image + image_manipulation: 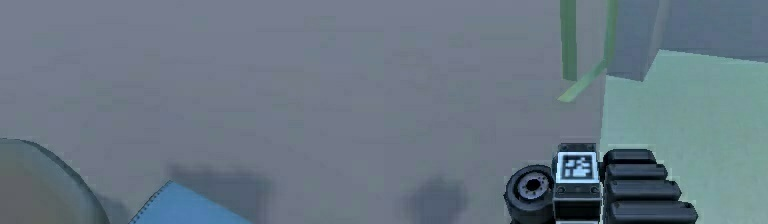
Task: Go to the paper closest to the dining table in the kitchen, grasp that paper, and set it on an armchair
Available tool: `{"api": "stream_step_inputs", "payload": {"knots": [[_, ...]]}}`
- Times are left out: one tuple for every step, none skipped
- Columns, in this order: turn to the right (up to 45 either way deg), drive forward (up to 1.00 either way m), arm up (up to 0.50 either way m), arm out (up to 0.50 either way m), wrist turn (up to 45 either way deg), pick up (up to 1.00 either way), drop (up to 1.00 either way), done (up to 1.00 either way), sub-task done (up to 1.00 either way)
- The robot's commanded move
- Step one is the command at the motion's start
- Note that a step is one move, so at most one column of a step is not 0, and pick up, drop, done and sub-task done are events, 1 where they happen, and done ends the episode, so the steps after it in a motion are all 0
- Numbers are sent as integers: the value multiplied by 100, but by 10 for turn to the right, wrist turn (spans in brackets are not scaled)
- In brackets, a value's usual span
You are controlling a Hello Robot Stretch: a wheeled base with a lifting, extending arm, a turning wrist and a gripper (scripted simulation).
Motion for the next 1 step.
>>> {"api": "stream_step_inputs", "payload": {"knots": [[-450,0,0,0,0,0,0,0,0]]}}
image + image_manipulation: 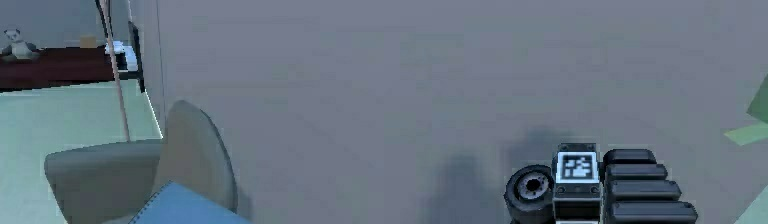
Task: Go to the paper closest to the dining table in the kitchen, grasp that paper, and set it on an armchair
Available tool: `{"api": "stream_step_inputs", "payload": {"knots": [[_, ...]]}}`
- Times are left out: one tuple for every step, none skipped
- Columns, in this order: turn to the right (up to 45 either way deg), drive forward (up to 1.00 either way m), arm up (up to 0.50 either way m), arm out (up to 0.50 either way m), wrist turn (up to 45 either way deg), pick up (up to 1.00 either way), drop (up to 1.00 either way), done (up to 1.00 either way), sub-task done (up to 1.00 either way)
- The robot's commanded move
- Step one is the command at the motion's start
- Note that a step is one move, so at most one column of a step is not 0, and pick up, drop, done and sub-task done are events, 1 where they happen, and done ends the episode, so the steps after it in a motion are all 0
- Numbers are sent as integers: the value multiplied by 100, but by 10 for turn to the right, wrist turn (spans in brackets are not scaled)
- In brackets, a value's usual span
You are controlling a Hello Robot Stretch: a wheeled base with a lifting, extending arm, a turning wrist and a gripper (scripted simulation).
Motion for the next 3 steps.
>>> {"api": "stream_step_inputs", "payload": {"knots": [[-450,0,0,0,0,0,0,0,0],[-450,0,0,0,0,0,0,0,0],[-60,0,0,0,0,0,0,0,0]]}}
